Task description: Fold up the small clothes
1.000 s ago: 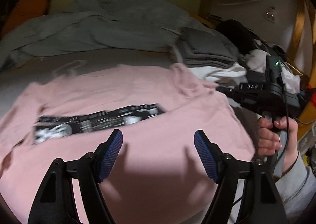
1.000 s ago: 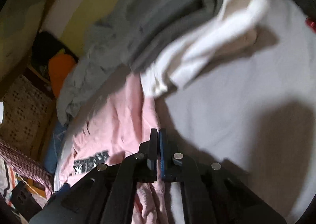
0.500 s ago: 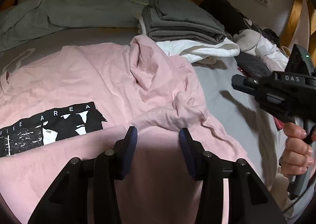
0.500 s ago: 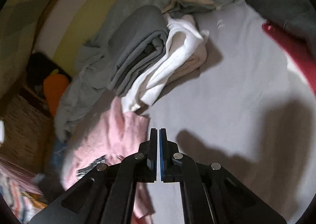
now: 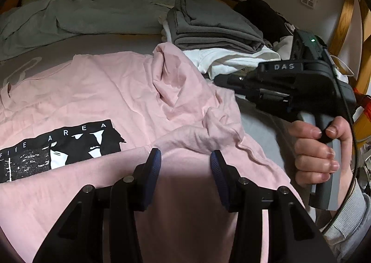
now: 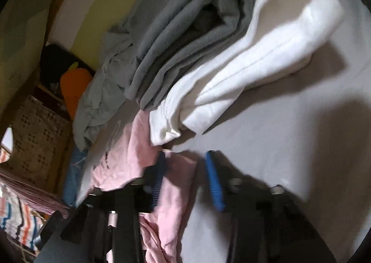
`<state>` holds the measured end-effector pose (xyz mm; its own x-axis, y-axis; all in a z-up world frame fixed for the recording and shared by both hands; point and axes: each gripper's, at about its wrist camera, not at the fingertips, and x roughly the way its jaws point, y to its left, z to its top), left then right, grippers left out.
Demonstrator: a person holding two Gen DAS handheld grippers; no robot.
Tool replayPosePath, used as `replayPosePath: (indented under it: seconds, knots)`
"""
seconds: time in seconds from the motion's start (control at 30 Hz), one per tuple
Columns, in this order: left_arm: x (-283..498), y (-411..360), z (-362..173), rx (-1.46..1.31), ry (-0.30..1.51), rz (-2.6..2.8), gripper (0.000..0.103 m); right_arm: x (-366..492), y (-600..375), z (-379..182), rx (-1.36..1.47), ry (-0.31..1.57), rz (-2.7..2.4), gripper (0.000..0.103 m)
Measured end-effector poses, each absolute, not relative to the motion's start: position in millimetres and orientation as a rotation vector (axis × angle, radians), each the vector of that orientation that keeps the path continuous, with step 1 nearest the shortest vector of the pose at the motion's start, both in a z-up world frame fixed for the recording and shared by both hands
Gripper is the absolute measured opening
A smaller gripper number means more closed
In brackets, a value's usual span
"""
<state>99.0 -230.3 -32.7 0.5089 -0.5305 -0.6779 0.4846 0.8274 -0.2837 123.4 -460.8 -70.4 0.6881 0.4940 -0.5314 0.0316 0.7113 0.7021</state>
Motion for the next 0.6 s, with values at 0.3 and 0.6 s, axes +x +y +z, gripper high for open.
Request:
replayPosePath:
  seconds: [0.3, 0.6]
  knots:
    - [97.6, -223.7, -33.6, -0.09, 0.835, -0.625, 0.044, 43.4, -445.2, -19.6, 0.632, 0.551, 0.129, 0.003]
    - [98.9, -220.6, -33.9, -0.121, 0.841, -0.628, 0.044, 33.5, -383.7, -3.2, 0.363, 0.521, 0.37, 0.003]
